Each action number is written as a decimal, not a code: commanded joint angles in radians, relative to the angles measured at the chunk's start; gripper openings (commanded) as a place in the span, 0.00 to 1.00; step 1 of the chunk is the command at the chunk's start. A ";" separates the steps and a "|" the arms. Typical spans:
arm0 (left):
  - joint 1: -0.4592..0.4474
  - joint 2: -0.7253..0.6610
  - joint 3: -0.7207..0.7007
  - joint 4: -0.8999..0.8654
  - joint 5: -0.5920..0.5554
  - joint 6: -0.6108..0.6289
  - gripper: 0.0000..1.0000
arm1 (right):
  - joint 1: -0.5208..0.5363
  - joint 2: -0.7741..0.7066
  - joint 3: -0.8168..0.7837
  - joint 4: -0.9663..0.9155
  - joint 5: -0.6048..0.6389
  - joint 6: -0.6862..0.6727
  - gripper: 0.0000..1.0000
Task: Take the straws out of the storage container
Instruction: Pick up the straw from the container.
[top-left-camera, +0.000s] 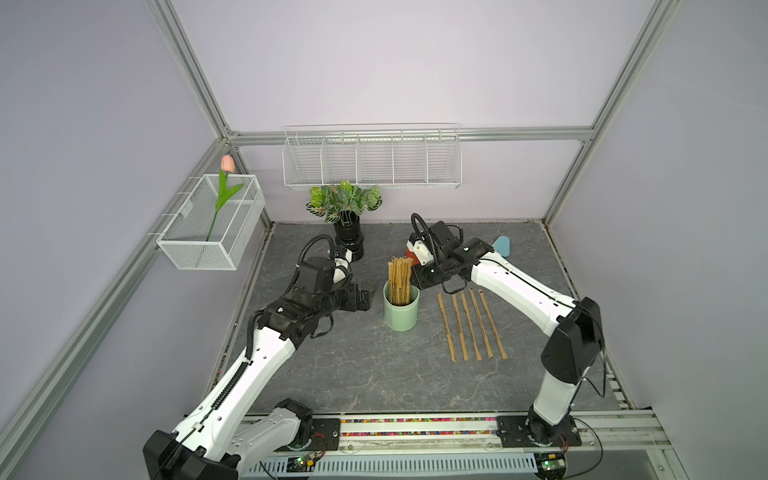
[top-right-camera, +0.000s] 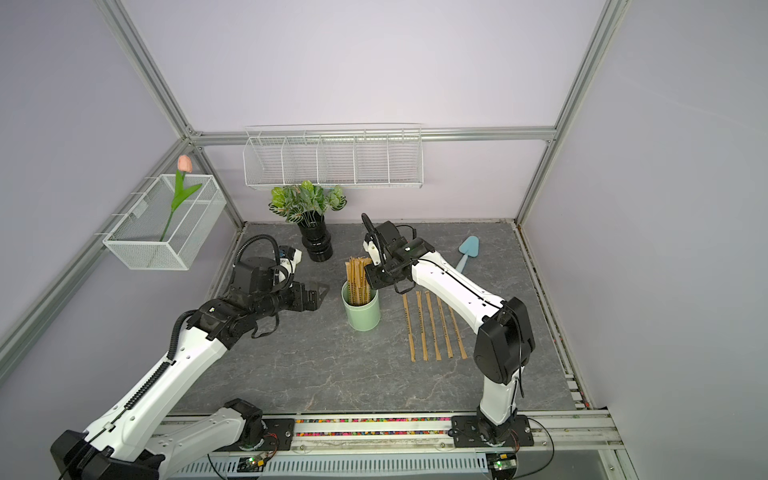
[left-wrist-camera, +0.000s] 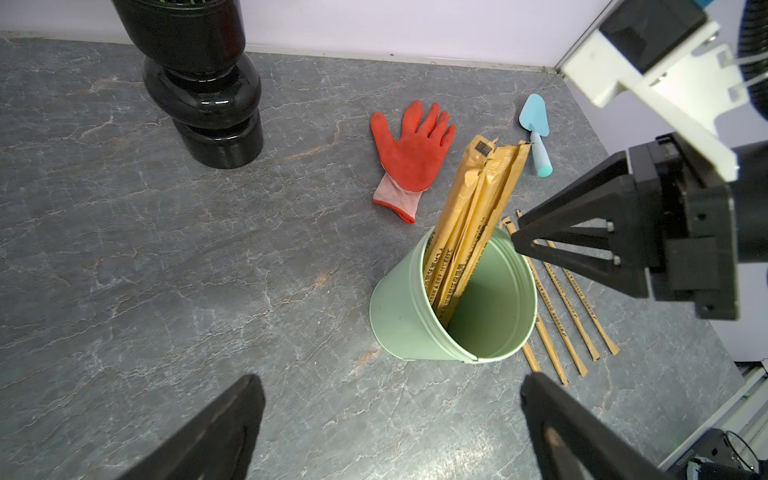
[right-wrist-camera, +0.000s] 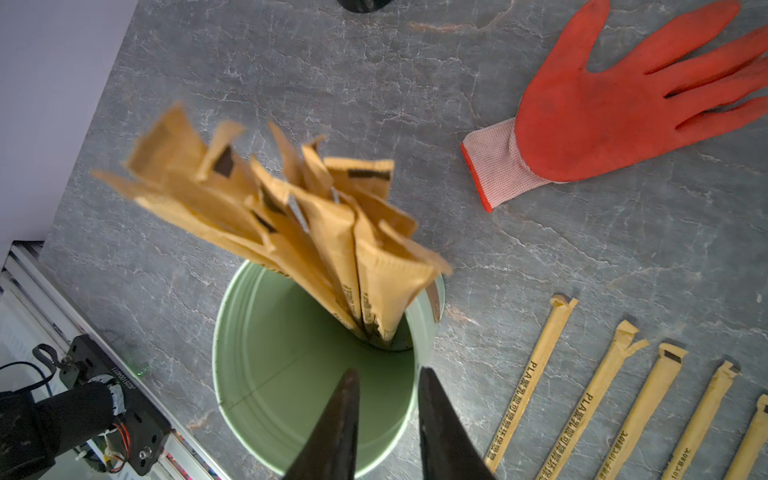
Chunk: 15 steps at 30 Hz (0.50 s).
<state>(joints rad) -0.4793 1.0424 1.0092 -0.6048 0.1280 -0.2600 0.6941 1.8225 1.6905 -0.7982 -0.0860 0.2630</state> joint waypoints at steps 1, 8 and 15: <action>-0.005 -0.014 0.006 -0.008 -0.010 0.008 1.00 | 0.005 0.020 0.030 0.020 -0.027 0.019 0.28; -0.005 -0.009 0.008 -0.009 -0.002 0.008 1.00 | 0.004 0.057 0.069 0.006 -0.034 0.018 0.27; -0.005 -0.008 0.007 -0.008 -0.001 0.008 1.00 | 0.005 0.082 0.097 -0.019 -0.023 0.015 0.26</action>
<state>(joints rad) -0.4789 1.0420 1.0092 -0.6048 0.1280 -0.2600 0.6956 1.8893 1.7645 -0.7952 -0.1020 0.2699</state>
